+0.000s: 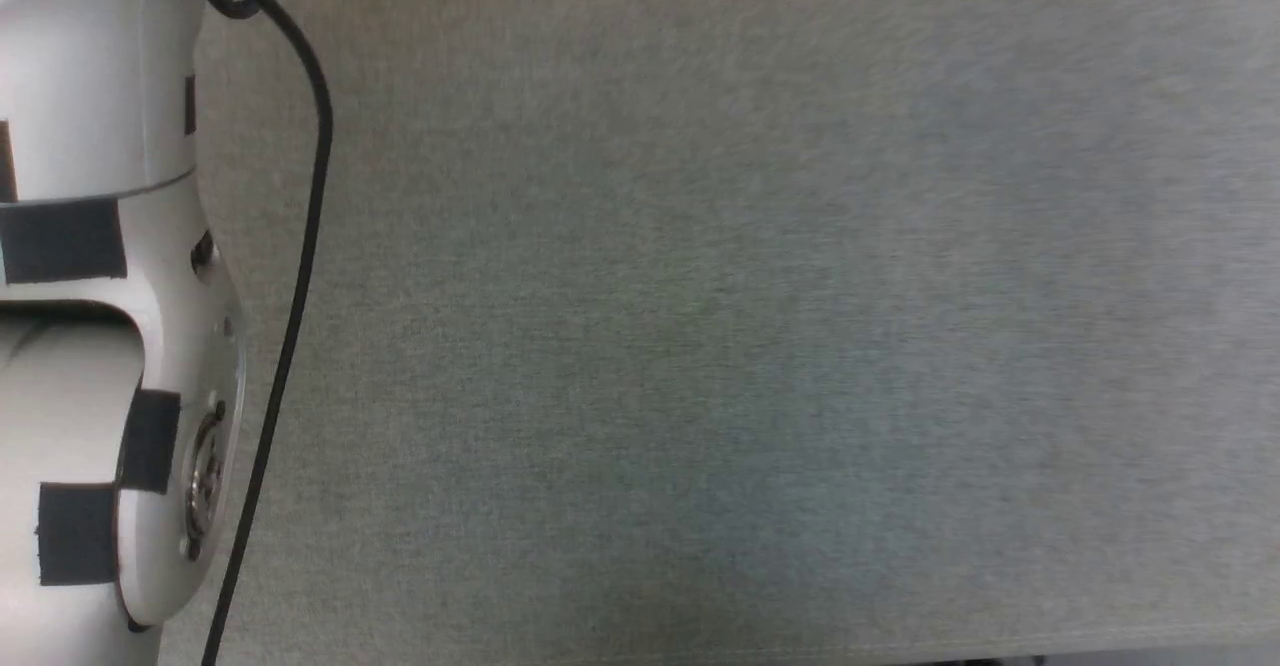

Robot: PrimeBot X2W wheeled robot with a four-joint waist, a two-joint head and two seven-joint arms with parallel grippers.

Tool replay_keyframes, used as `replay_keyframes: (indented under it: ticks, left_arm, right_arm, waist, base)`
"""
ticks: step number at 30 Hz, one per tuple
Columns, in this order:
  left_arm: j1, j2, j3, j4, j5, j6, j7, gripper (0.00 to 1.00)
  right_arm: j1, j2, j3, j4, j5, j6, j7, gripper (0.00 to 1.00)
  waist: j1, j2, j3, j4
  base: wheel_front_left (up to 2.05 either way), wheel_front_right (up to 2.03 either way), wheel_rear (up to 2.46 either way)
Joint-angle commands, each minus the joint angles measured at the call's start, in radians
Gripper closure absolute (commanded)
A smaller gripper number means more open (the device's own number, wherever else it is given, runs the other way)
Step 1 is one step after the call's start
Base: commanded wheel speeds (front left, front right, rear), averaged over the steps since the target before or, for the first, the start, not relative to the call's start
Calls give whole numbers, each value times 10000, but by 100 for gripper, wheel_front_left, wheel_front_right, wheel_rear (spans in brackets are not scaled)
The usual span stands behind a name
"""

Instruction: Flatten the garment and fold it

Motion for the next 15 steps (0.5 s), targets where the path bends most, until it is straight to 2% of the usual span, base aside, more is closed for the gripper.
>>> replay_keyframes:
  ticks: [1,8,15]
  left_arm:
    - [-119,47,-6,102,-118,-212,-125,100]
    - [117,422,148,410,-448,-767,-246,100]
    - [1200,964,122,120,-1028,-1466,809,100]
  right_arm:
    - [-168,-63,56,115,-31,-15,-225,100]
    - [72,-548,803,633,355,-15,-861,100]
    - [1090,-1192,2460,281,2110,-15,-867,100]
  waist:
    - [-3,-1,1142,633]
    - [-3,-1,1193,762]
    - [-3,-1,411,853]
  base:
    - [0,0,0]
    - [0,0,0]
    - [0,0,0]
